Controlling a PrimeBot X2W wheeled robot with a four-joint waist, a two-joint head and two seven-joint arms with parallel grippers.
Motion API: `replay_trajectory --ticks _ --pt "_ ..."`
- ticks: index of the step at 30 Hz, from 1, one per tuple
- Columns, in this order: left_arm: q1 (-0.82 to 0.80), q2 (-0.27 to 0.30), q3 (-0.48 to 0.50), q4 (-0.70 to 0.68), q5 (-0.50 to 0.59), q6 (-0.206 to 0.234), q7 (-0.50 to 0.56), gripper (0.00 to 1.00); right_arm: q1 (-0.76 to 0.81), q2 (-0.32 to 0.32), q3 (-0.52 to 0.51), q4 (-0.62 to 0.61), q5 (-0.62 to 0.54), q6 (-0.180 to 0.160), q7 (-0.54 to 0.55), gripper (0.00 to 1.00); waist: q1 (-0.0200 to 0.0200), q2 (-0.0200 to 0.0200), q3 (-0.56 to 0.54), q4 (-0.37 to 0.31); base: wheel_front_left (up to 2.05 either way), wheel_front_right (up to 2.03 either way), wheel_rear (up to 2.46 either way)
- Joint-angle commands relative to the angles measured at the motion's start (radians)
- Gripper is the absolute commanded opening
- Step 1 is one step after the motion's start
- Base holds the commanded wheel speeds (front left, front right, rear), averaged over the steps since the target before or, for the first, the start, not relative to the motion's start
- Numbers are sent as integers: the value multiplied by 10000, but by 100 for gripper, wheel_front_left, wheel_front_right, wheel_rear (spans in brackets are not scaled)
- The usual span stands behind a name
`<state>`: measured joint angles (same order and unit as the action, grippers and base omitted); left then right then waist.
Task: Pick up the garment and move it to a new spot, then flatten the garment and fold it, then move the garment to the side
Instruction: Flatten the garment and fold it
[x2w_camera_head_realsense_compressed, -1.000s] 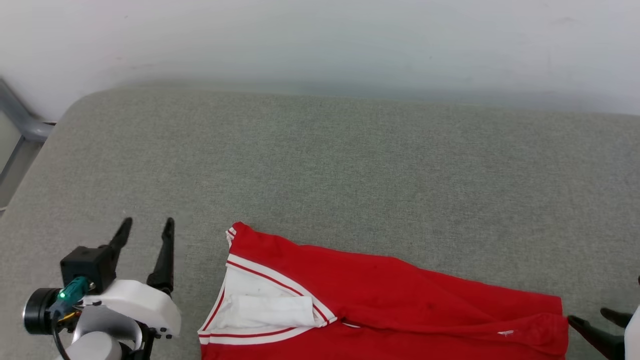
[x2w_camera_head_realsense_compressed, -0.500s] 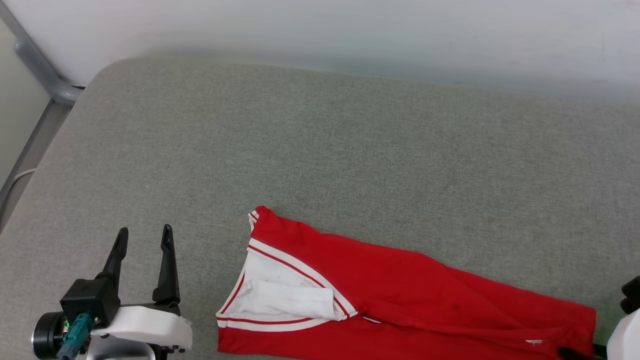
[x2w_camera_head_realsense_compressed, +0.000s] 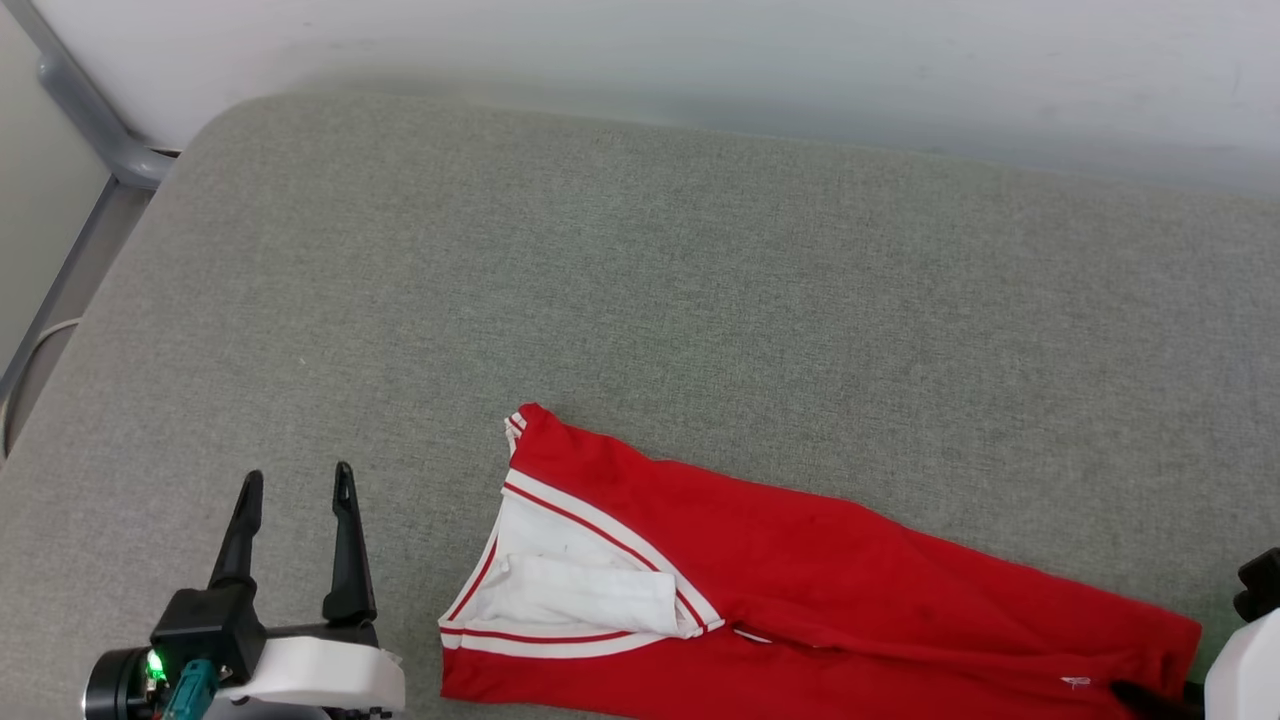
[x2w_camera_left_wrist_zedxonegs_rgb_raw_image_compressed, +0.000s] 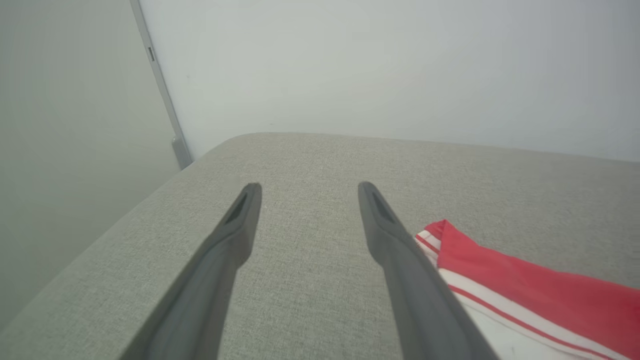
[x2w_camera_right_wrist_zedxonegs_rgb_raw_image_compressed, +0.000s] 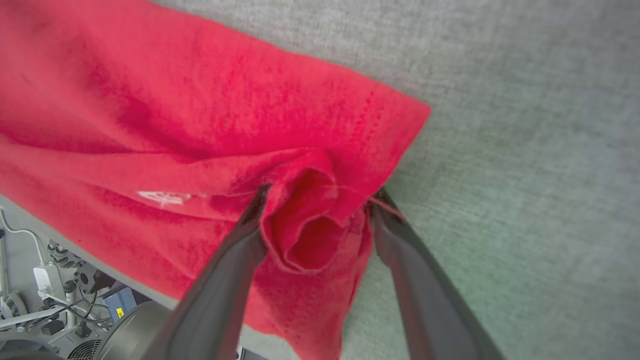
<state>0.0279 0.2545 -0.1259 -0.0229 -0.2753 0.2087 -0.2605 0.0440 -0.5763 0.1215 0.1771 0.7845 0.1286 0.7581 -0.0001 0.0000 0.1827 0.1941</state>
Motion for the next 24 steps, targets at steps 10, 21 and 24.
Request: replay_trajectory --ticks 10,21,24 --pt "514 -827 929 -124 1282 -762 -57 100 -277 -147 186 570 436 7 -803 0 1 0 -248 -244 0 0 0" --pt "814 -1266 1509 -281 1932 -1036 -58 100 43 -1388 -1168 1065 384 10 -1153 0 1 0 -526 -486 0 0 0" --pt "896 -1327 1548 -260 2068 -1107 -58 100 114 -1621 -1585 1485 170 10 -1160 0 1 0 -591 -524 0 0 0"
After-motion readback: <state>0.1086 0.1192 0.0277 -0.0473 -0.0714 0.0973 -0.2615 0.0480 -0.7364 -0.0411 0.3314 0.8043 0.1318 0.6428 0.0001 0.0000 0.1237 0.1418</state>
